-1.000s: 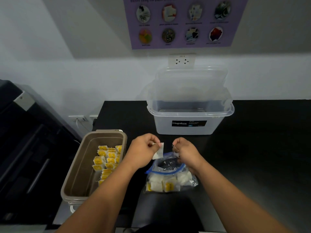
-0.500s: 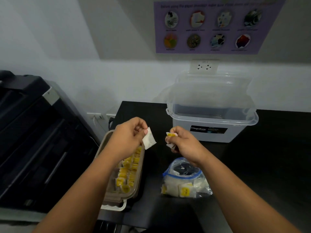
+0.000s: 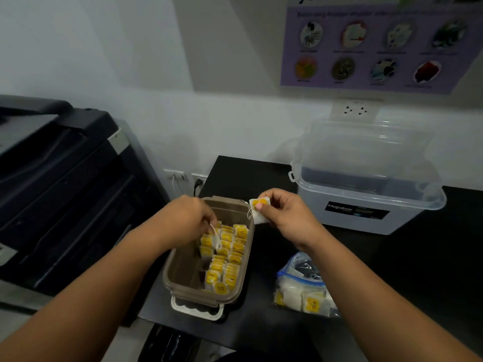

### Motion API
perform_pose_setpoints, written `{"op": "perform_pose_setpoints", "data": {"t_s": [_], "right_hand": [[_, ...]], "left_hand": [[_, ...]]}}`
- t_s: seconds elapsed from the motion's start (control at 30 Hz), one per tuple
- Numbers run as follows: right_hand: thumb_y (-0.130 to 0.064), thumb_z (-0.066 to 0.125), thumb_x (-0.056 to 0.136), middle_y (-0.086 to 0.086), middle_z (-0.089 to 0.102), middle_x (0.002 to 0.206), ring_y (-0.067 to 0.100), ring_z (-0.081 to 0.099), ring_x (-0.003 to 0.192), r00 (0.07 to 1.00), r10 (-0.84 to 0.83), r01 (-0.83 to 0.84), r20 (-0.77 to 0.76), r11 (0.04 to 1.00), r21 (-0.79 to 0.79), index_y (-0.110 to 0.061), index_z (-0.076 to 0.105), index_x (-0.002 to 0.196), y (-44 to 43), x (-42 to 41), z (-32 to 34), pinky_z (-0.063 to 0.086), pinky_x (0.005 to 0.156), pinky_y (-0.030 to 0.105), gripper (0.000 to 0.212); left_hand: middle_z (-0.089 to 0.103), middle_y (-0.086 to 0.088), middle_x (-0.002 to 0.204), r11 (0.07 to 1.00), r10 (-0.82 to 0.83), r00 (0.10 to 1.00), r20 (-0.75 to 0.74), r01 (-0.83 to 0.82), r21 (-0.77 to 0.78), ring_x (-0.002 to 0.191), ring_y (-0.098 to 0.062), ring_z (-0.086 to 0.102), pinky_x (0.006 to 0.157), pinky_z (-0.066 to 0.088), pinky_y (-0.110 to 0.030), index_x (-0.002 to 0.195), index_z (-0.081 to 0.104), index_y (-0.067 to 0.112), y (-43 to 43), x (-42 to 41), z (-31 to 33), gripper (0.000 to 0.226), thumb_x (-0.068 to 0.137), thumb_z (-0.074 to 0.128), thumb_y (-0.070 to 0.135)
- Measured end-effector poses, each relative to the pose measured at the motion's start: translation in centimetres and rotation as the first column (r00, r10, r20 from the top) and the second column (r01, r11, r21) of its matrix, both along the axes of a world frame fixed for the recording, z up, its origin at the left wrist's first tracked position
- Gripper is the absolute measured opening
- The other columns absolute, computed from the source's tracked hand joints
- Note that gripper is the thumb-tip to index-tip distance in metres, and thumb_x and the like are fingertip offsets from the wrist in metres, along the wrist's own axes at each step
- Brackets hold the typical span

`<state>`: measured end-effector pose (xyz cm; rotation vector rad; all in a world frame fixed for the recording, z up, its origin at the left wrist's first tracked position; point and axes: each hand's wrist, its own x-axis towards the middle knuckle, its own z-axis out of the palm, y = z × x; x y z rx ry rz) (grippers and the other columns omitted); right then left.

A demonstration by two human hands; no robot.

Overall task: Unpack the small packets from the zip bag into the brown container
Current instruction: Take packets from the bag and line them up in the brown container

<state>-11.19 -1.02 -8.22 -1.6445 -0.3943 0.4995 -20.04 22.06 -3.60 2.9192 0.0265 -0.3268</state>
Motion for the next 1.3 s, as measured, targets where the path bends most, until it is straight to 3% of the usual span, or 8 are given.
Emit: {"op": "perform_pose_setpoints", "data": {"t_s": [0.13, 0.27, 0.4, 0.53, 0.67, 0.9, 1.13, 1.3], "right_hand": [[-0.018, 0.070, 0.096, -0.001, 0.076, 0.100, 0.016, 0.072, 0.097, 1.000, -0.008, 0.008, 0.003, 1.000, -0.018, -0.027, 0.075, 0.096, 1.0, -0.4, 0.3, 0.059, 0.088, 0.035, 0.010], [-0.019, 0.072, 0.095, -0.005, 0.076, 0.099, 0.010, 0.073, 0.094, 0.999, 0.002, -0.001, 0.034, 1.000, -0.031, -0.030, 0.076, 0.096, 1.2, -0.9, 0.7, 0.059, 0.083, 0.026, 0.011], [-0.019, 0.073, 0.093, -0.007, 0.078, 0.099, 0.008, 0.073, 0.096, 1.000, -0.003, 0.003, 0.022, 1.000, -0.013, -0.031, 0.077, 0.096, 0.9, -1.3, 0.4, 0.059, 0.086, 0.027, 0.013], [-0.019, 0.073, 0.094, -0.006, 0.078, 0.102, 0.007, 0.074, 0.096, 1.000, -0.014, 0.013, -0.018, 1.000, -0.024, -0.029, 0.079, 0.102, 0.4, -1.7, 0.1, 0.059, 0.085, 0.029, 0.014], [-0.019, 0.072, 0.095, -0.009, 0.076, 0.095, -0.005, 0.068, 0.076, 0.999, -0.034, 0.033, -0.013, 0.998, -0.057, -0.027, 0.078, 0.106, -0.2, -2.3, 0.0, 0.051, 0.069, 0.016, 0.014], [-0.016, 0.073, 0.094, -0.007, 0.076, 0.090, 0.004, 0.069, 0.078, 0.998, -0.052, 0.050, -0.019, 0.995, -0.086, -0.028, 0.078, 0.099, -0.5, -2.8, -0.2, 0.055, 0.071, 0.020, 0.014], [-0.015, 0.073, 0.093, 0.005, 0.077, 0.091, 0.014, 0.071, 0.078, 1.000, -0.013, 0.011, -0.007, 0.986, -0.166, -0.026, 0.078, 0.097, 0.6, -3.3, -0.6, 0.062, 0.080, 0.035, 0.013], [-0.019, 0.073, 0.094, -0.003, 0.075, 0.088, 0.007, 0.070, 0.078, 0.994, 0.079, -0.051, 0.069, 0.935, -0.350, -0.026, 0.077, 0.097, 2.1, -3.8, -0.3, 0.057, 0.072, 0.025, 0.008]], "left_hand": [[0.061, 0.010, 0.104, 0.949, -0.131, 0.982, -0.138, 0.165, 0.270, 0.092, -0.010, 0.061, 0.085, 0.055, -0.029, 0.103, 0.075, 0.031, 0.1, 0.4, -2.0, 0.016, 0.093, 0.064, 0.028], [0.063, 0.003, 0.084, 0.880, -0.169, 0.933, -0.317, 0.288, 0.378, 0.077, -0.015, 0.059, 0.071, 0.055, -0.031, 0.094, 0.074, 0.017, -0.3, 0.8, -3.8, 0.013, 0.089, 0.061, 0.019], [0.063, -0.006, 0.099, 0.842, -0.190, 0.912, -0.365, 0.342, 0.417, 0.084, -0.021, 0.058, 0.067, 0.045, -0.032, 0.102, 0.068, 0.010, -1.5, 1.0, -4.7, 0.013, 0.092, 0.061, 0.014], [0.067, -0.010, 0.114, 0.825, -0.219, 0.910, -0.351, 0.365, 0.431, 0.104, -0.029, 0.066, 0.081, 0.053, -0.039, 0.110, 0.066, 0.008, -1.6, 1.6, -6.9, 0.021, 0.096, 0.051, 0.007], [0.069, -0.007, 0.116, 0.774, -0.220, 0.919, -0.328, 0.369, 0.515, 0.105, -0.029, 0.067, 0.077, 0.052, -0.040, 0.110, 0.067, 0.013, -1.4, 2.0, -8.9, 0.024, 0.098, 0.047, 0.006], [0.069, -0.005, 0.120, 0.691, -0.247, 0.920, -0.304, 0.387, 0.611, 0.110, -0.028, 0.066, 0.092, 0.049, -0.042, 0.117, 0.065, 0.017, -1.3, 2.6, -9.8, 0.026, 0.099, 0.048, 0.010], [0.068, -0.004, 0.122, 0.684, -0.229, 0.918, -0.324, 0.389, 0.617, 0.114, -0.026, 0.063, 0.102, 0.041, -0.044, 0.117, 0.065, 0.018, -1.7, 2.3, -10.2, 0.024, 0.099, 0.050, 0.012], [0.069, -0.003, 0.117, 0.750, -0.235, 0.939, -0.253, 0.341, 0.567, 0.110, -0.026, 0.064, 0.097, 0.046, -0.039, 0.112, 0.067, 0.019, -1.2, 2.2, -8.9, 0.020, 0.097, 0.055, 0.016]]}}
